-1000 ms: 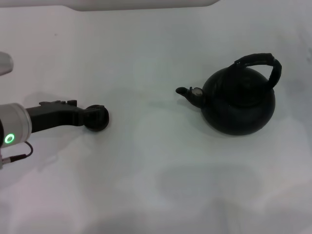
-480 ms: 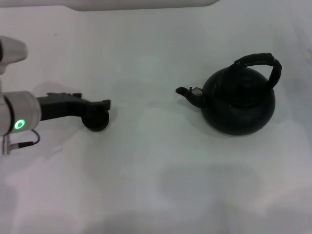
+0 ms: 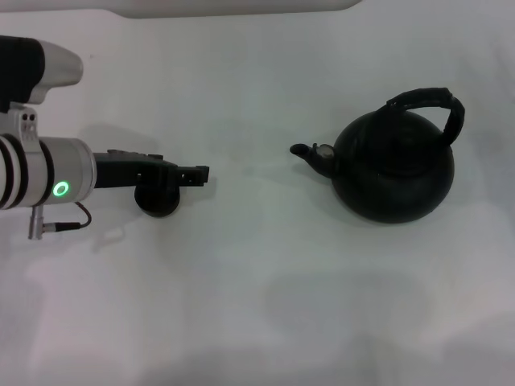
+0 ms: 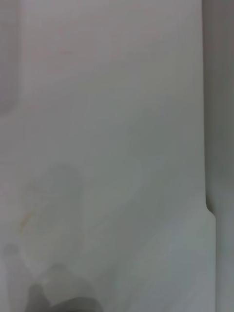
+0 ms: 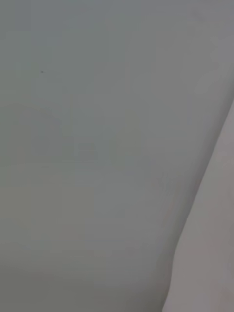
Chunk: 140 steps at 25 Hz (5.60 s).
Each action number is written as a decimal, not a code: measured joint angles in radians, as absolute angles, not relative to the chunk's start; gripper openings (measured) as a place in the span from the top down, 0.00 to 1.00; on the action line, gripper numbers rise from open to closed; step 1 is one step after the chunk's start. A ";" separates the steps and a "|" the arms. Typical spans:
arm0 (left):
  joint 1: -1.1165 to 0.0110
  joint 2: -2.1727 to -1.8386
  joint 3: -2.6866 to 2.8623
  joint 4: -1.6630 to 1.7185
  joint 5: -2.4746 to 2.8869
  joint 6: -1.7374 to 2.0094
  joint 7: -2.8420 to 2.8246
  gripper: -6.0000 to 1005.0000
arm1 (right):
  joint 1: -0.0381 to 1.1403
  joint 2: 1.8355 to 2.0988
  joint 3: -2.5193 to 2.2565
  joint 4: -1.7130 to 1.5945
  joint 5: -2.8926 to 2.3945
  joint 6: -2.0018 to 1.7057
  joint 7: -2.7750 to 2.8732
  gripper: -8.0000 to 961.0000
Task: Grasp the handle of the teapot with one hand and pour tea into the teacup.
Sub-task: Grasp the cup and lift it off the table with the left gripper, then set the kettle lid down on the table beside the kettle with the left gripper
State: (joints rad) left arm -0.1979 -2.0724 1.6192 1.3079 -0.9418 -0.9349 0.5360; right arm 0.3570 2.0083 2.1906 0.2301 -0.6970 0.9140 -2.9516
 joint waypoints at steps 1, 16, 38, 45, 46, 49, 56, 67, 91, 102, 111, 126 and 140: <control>-0.200 -2.072 1.619 1.309 -0.937 -0.940 0.529 0.12 | 0.356 2.008 2.191 0.230 -0.697 0.914 -2.953 0.09; -0.189 -2.074 1.608 1.349 -0.861 -1.013 0.466 0.12 | 0.362 2.008 2.191 0.232 -0.696 0.913 -2.975 0.09; -0.192 -2.073 1.616 1.333 -0.840 -1.035 0.443 0.12 | 0.365 2.008 2.203 0.232 -0.696 0.914 -2.979 0.09; -0.199 -2.074 1.618 1.330 -0.823 -1.040 0.425 0.12 | 0.365 2.007 2.203 0.232 -0.696 0.913 -2.979 0.09; -0.202 -2.074 1.618 1.330 -0.821 -1.043 0.423 0.12 | 0.365 2.007 2.203 0.232 -0.696 0.912 -2.979 0.09; -0.209 -2.074 1.618 1.329 -0.814 -1.052 0.412 0.12 | 0.365 2.007 2.203 0.232 -0.696 0.911 -2.979 0.09; -0.210 -2.074 1.622 1.328 -0.811 -1.054 0.411 0.13 | 0.365 2.006 2.203 0.232 -0.696 0.909 -2.979 0.09; -0.215 -2.075 1.639 1.331 -0.786 -1.059 0.400 0.25 | 0.365 2.006 2.203 0.232 -0.696 0.908 -2.979 0.09; -0.089 -2.074 1.494 1.455 -0.964 -0.966 0.792 0.30 | 0.379 2.006 2.203 0.232 -0.696 0.894 -2.979 0.09; -0.264 -2.069 1.240 1.002 -1.471 -1.147 1.462 0.30 | 0.388 2.006 2.203 0.232 -0.696 0.892 -2.988 0.09; -0.445 -2.064 1.207 0.788 -1.316 -1.264 1.495 0.30 | 0.386 2.006 2.200 0.232 -0.701 0.897 -2.988 0.09; -0.549 -2.067 1.210 0.695 -1.224 -1.237 1.423 0.30 | 0.380 2.008 2.195 0.232 -0.704 0.910 -2.988 0.09; -0.704 -2.072 1.212 0.552 -1.203 -1.144 1.408 0.30 | 0.380 2.008 2.195 0.230 -0.704 0.917 -2.988 0.09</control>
State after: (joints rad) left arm -0.7039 -2.0716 1.2125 0.5523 -1.2034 -1.1437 1.4077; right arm 0.3797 2.0080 2.1951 0.2302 -0.7041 0.9174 -2.9881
